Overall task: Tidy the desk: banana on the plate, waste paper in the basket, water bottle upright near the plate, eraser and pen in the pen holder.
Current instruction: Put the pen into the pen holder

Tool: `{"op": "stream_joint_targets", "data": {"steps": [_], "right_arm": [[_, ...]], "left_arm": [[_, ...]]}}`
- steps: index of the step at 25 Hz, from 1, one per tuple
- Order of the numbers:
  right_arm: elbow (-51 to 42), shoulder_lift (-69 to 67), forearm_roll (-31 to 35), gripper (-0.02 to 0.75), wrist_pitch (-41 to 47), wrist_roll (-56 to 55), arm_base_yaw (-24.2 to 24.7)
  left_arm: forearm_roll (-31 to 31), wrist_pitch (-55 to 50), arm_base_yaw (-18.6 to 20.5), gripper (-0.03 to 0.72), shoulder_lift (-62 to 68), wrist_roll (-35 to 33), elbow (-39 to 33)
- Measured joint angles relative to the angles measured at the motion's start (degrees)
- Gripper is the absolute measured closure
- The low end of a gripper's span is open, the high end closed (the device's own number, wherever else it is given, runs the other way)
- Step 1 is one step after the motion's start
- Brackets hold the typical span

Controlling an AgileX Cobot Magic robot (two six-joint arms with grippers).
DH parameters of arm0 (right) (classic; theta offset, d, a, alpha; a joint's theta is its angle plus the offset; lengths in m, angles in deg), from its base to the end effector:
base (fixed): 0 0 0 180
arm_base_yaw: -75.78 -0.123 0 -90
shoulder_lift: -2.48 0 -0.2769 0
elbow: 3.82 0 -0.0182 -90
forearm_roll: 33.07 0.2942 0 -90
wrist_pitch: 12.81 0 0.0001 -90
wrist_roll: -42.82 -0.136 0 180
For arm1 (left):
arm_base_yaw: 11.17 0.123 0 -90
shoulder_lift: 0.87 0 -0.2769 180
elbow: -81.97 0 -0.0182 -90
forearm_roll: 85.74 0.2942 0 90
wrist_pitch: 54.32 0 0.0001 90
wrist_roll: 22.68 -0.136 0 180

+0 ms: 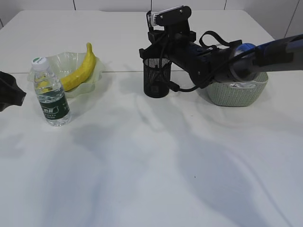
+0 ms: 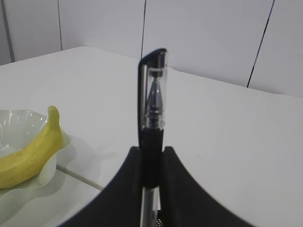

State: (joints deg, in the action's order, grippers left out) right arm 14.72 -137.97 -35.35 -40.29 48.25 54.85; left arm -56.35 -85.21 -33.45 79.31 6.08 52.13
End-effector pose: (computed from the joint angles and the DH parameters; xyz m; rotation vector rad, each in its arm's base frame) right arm 0.5674 0.2197 0.1486 -0.4186 1.5981 0.1944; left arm 0.3130 -0.0912 0.2151 0.2809 2.3514 0.0948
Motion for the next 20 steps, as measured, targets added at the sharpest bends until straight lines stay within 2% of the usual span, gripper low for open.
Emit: {"op": "stream_joint_targets", "data": {"steps": [8, 11, 14, 17, 20], "right_arm": [[0.09, -0.12, 0.0, 0.693, -0.39, 0.13, 0.33], [0.09, -0.25, 0.0, 0.67, -0.39, 0.23, 0.33], [0.09, -0.25, 0.0, 0.596, -0.39, 0.23, 0.33], [0.12, -0.25, 0.0, 0.486, -0.39, 0.23, 0.33], [0.12, -0.25, 0.0, 0.447, -0.39, 0.23, 0.33]], "left_arm": [[0.03, 0.0, 0.0, 0.306, 0.0, 0.0, 0.0], [0.03, 0.0, 0.0, 0.306, 0.0, 0.0, 0.0], [0.03, 0.0, 0.0, 0.306, 0.0, 0.0, 0.0], [0.03, 0.0, 0.0, 0.306, 0.0, 0.0, 0.0], [0.03, 0.0, 0.0, 0.306, 0.0, 0.0, 0.0]]}}
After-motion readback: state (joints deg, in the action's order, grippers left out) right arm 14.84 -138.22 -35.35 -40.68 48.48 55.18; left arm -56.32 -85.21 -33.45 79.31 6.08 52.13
